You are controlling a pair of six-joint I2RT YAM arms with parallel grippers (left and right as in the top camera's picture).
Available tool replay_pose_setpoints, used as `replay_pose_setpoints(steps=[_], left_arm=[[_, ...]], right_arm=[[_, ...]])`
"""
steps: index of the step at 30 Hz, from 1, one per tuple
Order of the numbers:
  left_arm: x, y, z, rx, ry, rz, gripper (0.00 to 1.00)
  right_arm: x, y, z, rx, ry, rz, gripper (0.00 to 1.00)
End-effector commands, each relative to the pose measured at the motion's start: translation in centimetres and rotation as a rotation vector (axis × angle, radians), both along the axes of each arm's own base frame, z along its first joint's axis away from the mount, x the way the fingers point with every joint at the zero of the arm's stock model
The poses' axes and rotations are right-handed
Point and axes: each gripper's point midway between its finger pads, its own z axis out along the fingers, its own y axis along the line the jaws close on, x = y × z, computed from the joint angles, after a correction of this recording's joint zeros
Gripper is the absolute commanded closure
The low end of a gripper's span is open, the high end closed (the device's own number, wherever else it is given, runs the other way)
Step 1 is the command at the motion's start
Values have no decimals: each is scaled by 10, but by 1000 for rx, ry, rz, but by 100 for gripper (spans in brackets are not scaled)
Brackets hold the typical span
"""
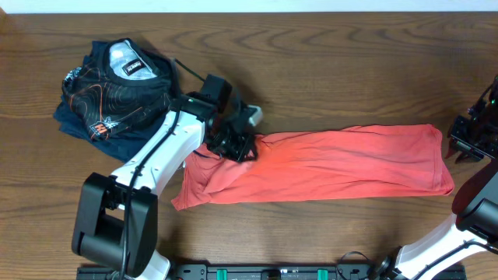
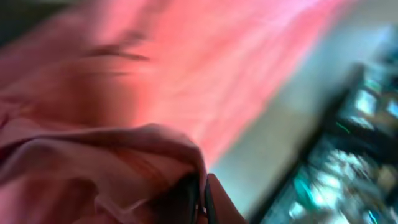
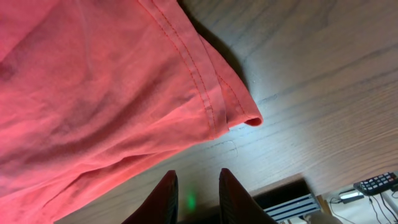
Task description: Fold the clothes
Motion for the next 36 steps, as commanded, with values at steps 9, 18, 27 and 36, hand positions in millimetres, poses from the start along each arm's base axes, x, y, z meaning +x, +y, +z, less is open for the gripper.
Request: replay_pose_setpoints(steps=[9,18,27,36], left_arm=[[-27,14,6,27,-21,-162,92],[29,22,-7,163,-182,8,71],[49,-11,9,42,-194,130,65],[25,-32,-12,193,-171,131,65]], right_arm=[[1,0,8,-13,-27,-6,78],[2,1,8,-7,-32,-7,78],[2,1,8,-8,-33,-7,78],[3,2,7,-2,-37,-9,78]])
